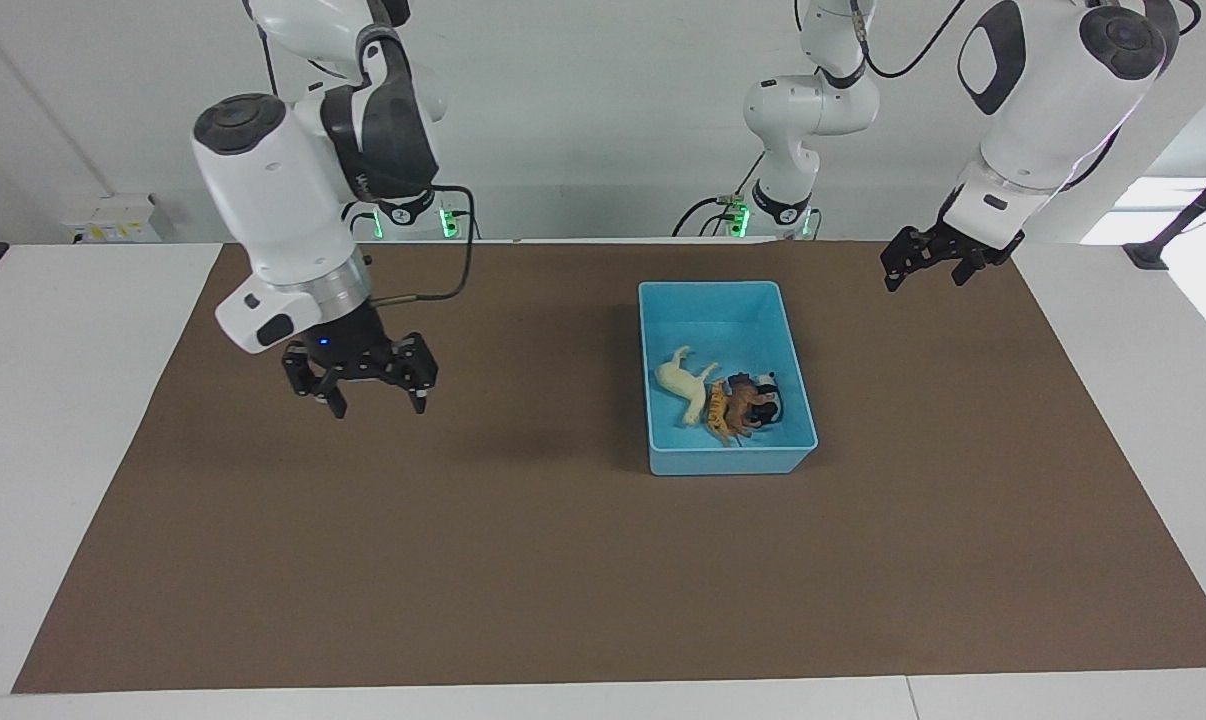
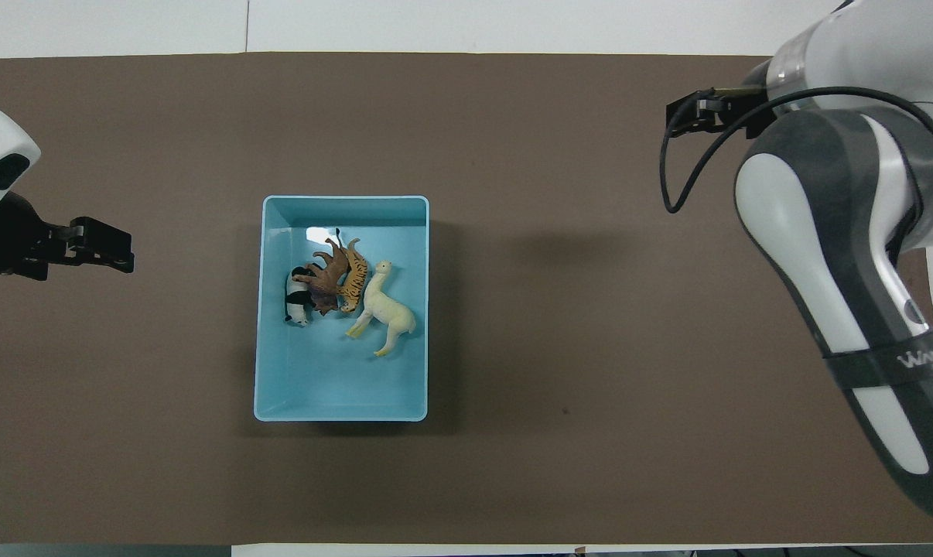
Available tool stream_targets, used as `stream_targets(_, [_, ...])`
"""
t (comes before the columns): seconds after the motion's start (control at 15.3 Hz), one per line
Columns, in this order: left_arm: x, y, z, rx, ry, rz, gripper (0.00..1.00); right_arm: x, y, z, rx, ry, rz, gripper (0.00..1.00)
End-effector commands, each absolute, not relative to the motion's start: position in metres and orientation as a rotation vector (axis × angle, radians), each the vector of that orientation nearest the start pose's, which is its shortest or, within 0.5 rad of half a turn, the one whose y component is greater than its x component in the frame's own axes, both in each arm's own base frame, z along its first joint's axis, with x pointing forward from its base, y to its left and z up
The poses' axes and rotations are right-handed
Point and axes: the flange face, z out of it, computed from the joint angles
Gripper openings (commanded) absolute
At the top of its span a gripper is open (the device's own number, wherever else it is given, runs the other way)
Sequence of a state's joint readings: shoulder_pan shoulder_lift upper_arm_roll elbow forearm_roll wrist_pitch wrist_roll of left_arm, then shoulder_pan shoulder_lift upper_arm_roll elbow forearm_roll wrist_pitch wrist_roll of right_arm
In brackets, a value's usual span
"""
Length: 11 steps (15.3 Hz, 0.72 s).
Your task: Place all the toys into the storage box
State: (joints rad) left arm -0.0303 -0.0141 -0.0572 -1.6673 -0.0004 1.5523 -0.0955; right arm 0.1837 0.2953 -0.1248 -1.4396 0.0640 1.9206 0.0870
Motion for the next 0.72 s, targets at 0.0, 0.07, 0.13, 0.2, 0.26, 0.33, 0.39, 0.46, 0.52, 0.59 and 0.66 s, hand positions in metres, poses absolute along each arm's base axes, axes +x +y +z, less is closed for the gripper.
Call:
stream_targets(0.0, [0.540,-0.044,0.591,-3.141,-0.017,0.148,1.00,0.653,0.012,0.541,-3.116,0.108,-0.227,1.00])
stream_targets(0.07, [0.540,-0.044,0.590,-3.141,-0.017,0.150,1.00,0.643,-0.002,0.540,-3.114,0.142,-0.205,1.00])
stream_targets(0.13, [0.541,-0.044,0.590,-3.141,-0.017,0.150,1.00,0.631,-0.013,0.542,-3.112,0.151,-0.190,1.00])
stream_targets(0.2, [0.540,-0.044,0.591,-3.141,-0.017,0.148,1.00,0.618,-0.025,0.547,-3.114,0.138,-0.181,1.00])
stream_targets(0.26, [0.540,-0.044,0.591,-3.141,-0.017,0.148,1.00,0.605,-0.034,0.553,-3.118,0.099,-0.167,1.00])
stream_targets(0.33, [0.541,-0.044,0.590,-3.141,-0.017,0.150,1.00,0.595,-0.040,0.559,-3.119,0.056,-0.144,1.00])
stream_targets(0.39, [0.541,-0.044,0.589,-3.141,-0.017,0.153,1.00,0.585,-0.050,0.565,-3.119,0.022,-0.124,1.00])
stream_targets(0.46, [0.541,-0.044,0.590,-3.141,-0.017,0.150,1.00,0.576,-0.056,0.573,-3.117,-0.015,-0.101,1.00])
stream_targets(0.52, [0.540,-0.044,0.591,-3.141,-0.017,0.148,1.00,0.569,-0.061,0.580,-3.117,-0.033,-0.084,1.00])
stream_targets(0.59, [0.541,-0.044,0.590,-3.141,-0.017,0.150,1.00,0.561,-0.067,0.586,-3.123,-0.027,-0.062,1.00])
stream_targets(0.66, [0.540,-0.044,0.591,-3.141,-0.017,0.148,1.00,0.554,-0.076,0.590,-3.133,-0.011,-0.024,1.00])
